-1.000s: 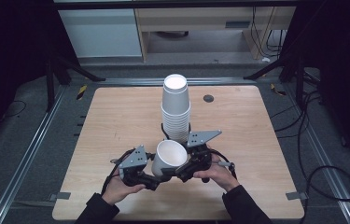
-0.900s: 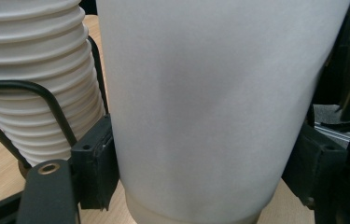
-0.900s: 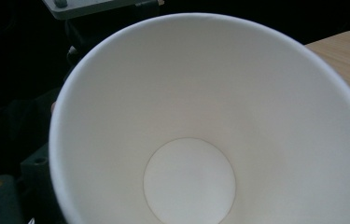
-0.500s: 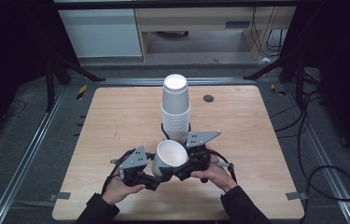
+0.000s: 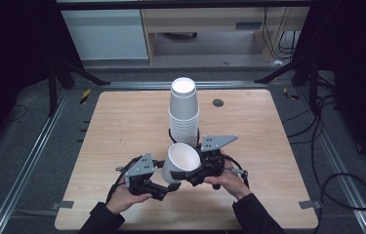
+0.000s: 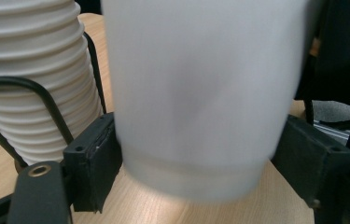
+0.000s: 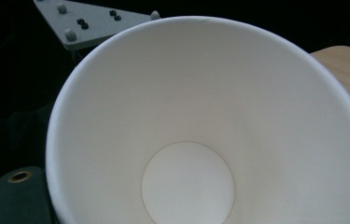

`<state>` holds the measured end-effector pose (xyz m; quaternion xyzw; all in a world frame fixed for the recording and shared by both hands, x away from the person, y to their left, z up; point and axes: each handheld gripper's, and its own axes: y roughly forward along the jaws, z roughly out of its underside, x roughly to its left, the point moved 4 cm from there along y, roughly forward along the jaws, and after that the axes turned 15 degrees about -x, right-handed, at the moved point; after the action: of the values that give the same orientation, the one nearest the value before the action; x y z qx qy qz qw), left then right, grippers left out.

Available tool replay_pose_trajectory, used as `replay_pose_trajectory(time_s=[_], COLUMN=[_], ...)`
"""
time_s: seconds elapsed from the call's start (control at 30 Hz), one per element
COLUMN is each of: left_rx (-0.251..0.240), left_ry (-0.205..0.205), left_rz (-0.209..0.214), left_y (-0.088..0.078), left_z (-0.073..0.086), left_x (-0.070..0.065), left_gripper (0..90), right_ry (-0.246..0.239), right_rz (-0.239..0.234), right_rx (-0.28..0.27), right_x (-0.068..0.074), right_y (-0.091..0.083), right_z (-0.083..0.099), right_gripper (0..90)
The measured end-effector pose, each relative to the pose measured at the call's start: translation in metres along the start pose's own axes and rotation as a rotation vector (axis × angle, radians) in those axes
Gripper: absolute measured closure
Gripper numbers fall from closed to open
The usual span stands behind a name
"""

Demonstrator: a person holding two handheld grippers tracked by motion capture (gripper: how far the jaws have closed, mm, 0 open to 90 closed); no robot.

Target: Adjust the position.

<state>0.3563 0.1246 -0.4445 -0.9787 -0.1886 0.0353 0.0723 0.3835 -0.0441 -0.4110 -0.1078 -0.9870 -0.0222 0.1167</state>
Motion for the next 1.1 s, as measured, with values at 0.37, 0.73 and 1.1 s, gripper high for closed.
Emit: replay_pose_trajectory(time_s=[0.37,0.73,1.1], left_rx=[0.028,0.053,0.047], left_ry=[-0.043,-0.108,-0.123], left_rz=[-0.052,-0.148,-0.263], left_y=[-0.008,-0.019,-0.035], left_z=[0.006,0.016,0.017], left_x=[0.012,0.033,0.05], left_gripper=[16.7,15.6,15.5], right_ry=[-0.062,-0.087,-0.123], right_rz=[0.105,0.242,0.376], right_rx=[-0.03,-0.036,-0.054], right_x=[-0.01,-0.025,-0.036], right_y=[-0.024,-0.047,-0.072], right_z=[-0.014,-0.021,-0.031], right_gripper=[14.6,14.5,14.3])
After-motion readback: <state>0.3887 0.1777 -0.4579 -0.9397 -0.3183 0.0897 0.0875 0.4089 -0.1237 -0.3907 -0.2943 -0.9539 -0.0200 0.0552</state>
